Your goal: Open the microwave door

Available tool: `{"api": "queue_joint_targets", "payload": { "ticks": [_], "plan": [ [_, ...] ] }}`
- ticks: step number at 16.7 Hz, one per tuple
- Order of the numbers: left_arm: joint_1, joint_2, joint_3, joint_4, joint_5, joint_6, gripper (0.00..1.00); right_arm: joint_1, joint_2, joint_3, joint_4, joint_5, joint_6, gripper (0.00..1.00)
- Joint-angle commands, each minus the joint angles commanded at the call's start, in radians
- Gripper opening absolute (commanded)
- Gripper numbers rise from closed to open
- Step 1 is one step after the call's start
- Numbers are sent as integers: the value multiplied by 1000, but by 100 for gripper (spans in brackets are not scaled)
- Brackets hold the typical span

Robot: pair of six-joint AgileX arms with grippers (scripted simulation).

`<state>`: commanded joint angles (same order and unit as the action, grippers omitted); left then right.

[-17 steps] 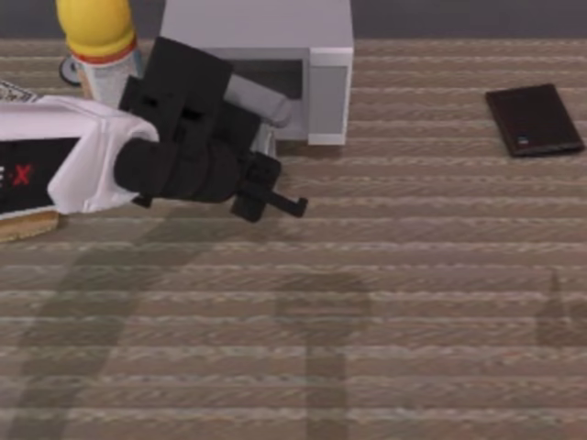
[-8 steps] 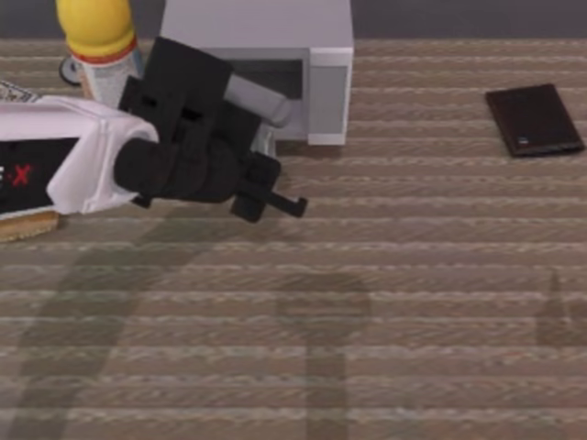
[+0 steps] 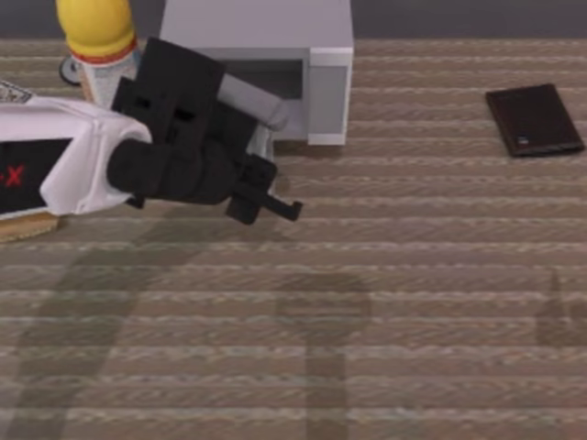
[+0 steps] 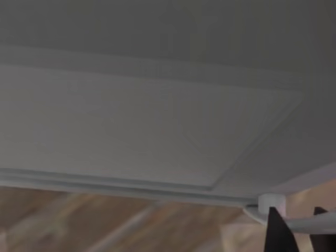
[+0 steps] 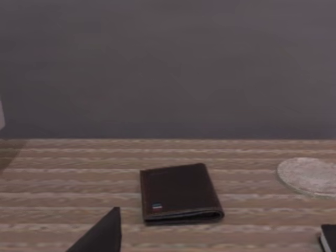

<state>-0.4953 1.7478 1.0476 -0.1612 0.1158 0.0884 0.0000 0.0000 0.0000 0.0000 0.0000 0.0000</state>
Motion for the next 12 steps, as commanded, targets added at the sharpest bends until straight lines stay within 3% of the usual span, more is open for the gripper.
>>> {"api": "queue_joint_targets", "payload": {
  "ticks": [12],
  "plan": [
    [14, -8, -12, -2, 18, 29, 0, 0, 0, 0, 0, 0, 0, 100]
  ]
}}
